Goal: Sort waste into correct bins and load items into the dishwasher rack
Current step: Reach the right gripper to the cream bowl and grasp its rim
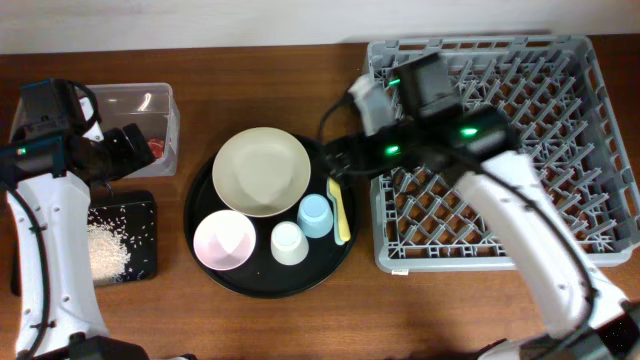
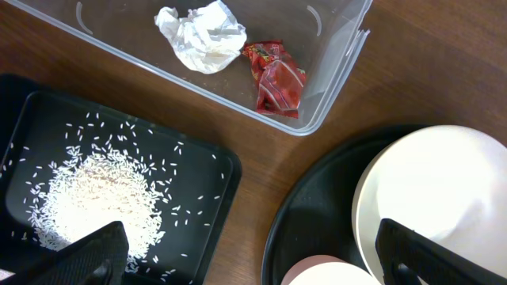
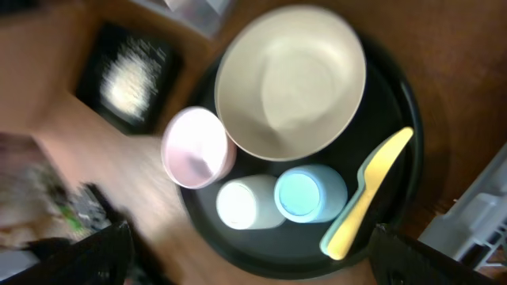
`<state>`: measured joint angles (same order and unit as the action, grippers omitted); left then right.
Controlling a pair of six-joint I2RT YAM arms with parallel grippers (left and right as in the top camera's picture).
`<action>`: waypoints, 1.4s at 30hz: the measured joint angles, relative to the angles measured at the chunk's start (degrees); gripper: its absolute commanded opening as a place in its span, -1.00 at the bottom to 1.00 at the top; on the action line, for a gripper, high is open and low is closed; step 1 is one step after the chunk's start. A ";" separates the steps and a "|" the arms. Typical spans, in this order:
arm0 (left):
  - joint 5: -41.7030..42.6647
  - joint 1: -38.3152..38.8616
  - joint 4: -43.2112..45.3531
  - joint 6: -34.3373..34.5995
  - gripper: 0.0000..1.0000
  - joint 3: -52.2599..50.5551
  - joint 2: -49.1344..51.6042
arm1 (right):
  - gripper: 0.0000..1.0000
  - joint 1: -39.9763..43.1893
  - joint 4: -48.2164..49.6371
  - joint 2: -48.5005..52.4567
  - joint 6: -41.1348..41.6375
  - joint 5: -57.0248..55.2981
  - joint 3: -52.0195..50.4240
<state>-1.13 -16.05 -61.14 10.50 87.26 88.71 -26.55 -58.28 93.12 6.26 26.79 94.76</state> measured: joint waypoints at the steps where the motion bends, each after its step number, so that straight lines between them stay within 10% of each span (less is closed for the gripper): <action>1: 0.00 0.00 0.00 0.00 0.99 0.00 0.00 | 0.96 -2.84 0.63 1.73 -0.02 -2.43 0.00; 15: 0.00 0.00 0.02 0.00 0.99 0.00 0.00 | 0.99 -7.74 22.84 21.42 -2.86 -20.09 0.04; 17: 0.00 0.00 0.02 0.00 0.99 0.00 0.00 | 0.24 -7.72 26.73 24.98 -3.04 -20.09 0.28; 31: 0.00 0.00 0.02 0.00 0.99 0.00 0.00 | 0.01 -7.72 34.51 34.67 -3.23 -28.96 0.26; 42: 0.00 0.00 0.02 0.00 0.99 0.00 0.00 | -0.81 -7.61 34.77 34.69 -3.28 -29.40 0.26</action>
<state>-1.13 -16.05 -61.12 10.50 87.26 88.71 -34.15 -23.51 127.81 2.98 -2.61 95.02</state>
